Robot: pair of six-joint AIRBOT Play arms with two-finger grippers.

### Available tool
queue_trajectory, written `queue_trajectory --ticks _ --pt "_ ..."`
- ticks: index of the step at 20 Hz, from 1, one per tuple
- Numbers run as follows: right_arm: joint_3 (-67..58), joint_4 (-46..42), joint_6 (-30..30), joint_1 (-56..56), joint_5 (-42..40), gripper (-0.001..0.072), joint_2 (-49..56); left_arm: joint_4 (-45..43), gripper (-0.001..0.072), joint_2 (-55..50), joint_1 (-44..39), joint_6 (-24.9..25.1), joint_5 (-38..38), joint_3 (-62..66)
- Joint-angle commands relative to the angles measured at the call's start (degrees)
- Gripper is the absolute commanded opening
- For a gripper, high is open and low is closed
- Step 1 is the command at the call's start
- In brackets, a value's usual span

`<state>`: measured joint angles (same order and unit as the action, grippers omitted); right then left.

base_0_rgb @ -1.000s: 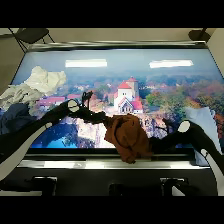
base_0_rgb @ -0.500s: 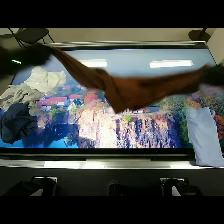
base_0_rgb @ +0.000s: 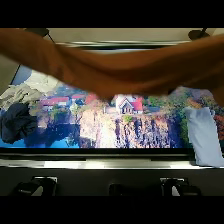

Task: Fold the shirts.

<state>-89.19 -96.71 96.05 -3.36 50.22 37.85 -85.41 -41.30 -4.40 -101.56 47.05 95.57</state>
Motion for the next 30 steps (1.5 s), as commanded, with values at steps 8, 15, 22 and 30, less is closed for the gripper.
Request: queue_trajectory --ticks 8,15,22,30 --pt "-0.55 -11.61 2.99 -0.04 4.15 0.0033 -4.94 -11.65 0.0029 5.2 5.05 -0.9 9.77 0.15" --pt "-0.55 -12.02 2.95 -0.04 10.4 0.0033 -9.22 -12.37 0.003 11.21 5.05 -0.22 18.86 0.13" --pt "-0.46 -11.23 3.06 -0.02 25.18 0.0034 -1.25 -11.65 0.003 11.32 5.03 0.46 23.41 -12.39" --pt "7.61 2.03 10.25 -0.02 13.44 0.0035 35.67 3.45 0.0031 -4.68 5.05 0.37 -3.61 -53.27"
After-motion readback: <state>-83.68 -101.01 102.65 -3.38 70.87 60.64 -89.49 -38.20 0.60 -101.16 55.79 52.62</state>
